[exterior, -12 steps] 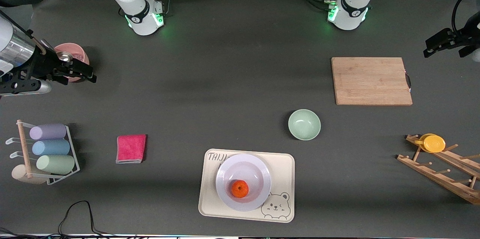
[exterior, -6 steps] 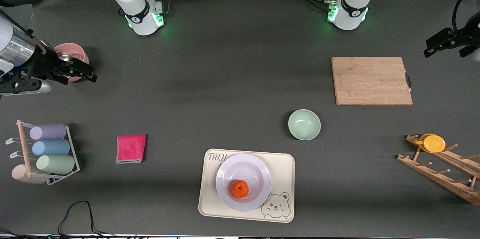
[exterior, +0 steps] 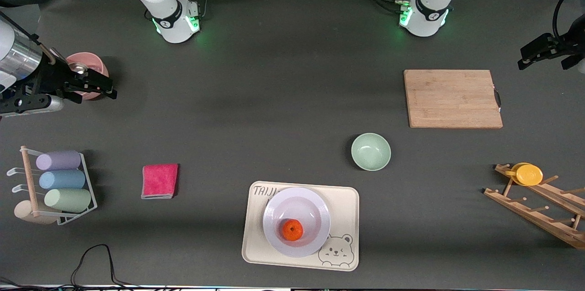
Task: Place orange and plate with both arms
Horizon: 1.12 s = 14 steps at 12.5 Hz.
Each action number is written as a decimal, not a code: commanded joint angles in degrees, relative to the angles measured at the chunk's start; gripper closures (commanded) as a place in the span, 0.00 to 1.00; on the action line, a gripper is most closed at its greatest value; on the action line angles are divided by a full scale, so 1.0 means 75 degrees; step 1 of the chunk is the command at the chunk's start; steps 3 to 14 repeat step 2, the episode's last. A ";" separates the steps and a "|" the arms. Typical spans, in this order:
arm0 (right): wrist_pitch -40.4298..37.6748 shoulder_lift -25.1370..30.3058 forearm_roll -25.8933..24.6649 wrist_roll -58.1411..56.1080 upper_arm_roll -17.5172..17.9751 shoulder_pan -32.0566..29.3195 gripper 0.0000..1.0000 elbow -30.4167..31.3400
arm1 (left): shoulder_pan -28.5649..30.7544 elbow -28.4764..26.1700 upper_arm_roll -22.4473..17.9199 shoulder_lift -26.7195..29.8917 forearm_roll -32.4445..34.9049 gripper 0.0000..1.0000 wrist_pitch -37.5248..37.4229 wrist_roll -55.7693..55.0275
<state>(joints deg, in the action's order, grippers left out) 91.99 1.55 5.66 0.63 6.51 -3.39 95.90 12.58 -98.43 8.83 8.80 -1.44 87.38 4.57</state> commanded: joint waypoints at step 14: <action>-0.0125 0.0168 -0.0110 -0.0107 -0.0001 0.0007 0.00 0.0034 | -0.0002 0.0198 0.0006 -0.0060 -0.0065 0.00 -0.0190 -0.0012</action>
